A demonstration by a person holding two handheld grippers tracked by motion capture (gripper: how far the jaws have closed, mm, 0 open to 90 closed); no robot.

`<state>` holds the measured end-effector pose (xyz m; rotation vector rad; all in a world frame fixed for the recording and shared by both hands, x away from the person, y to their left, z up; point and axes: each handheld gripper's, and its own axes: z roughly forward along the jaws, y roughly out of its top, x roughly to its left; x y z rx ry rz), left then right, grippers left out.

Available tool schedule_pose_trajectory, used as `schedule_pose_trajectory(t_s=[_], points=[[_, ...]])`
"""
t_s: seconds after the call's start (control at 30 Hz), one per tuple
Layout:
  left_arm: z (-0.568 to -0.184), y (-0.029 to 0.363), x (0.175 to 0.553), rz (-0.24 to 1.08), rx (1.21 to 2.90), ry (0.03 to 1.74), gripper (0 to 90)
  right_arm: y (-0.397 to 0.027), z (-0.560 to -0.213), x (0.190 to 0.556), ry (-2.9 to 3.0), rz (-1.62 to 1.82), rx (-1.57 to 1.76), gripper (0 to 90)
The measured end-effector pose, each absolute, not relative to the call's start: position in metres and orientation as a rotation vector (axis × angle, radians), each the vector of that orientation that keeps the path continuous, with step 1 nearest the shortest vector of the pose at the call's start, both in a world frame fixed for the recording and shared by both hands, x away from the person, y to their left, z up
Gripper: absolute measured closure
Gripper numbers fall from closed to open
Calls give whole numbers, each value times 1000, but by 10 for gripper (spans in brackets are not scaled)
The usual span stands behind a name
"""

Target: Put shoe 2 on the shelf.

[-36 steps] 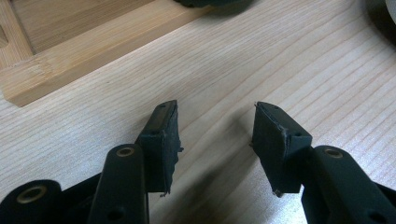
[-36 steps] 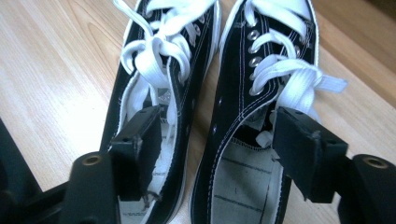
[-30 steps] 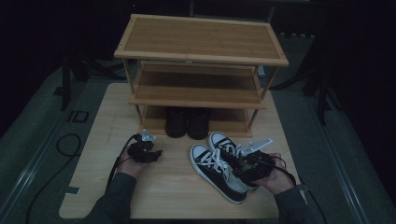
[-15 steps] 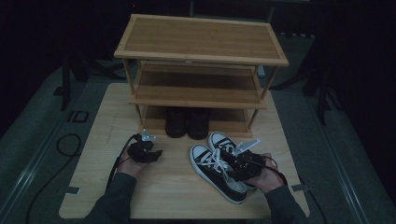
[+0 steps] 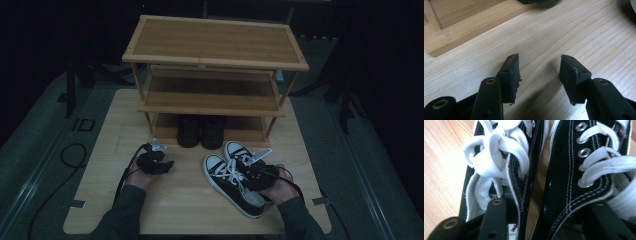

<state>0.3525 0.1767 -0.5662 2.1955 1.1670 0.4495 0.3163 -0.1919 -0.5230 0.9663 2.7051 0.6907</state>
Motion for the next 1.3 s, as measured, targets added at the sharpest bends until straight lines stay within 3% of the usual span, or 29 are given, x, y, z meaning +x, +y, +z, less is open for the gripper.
schedule_pose_trajectory(t_s=[0.27, 0.4, 0.67, 1.3], points=[[-566, 177, 352, 451, 2195, 1167, 509, -189, -526, 316, 2711, 675, 970, 647], [-566, 176, 352, 451, 2195, 1168, 509, -188, -526, 315, 2711, 671, 967, 740], [-566, 177, 353, 446, 2194, 1165, 509, -194, -524, 314, 2687, 712, 964, 839], [-566, 177, 353, 449, 2194, 1166, 509, -218, -508, 317, 2689, 745, 888, 848]])
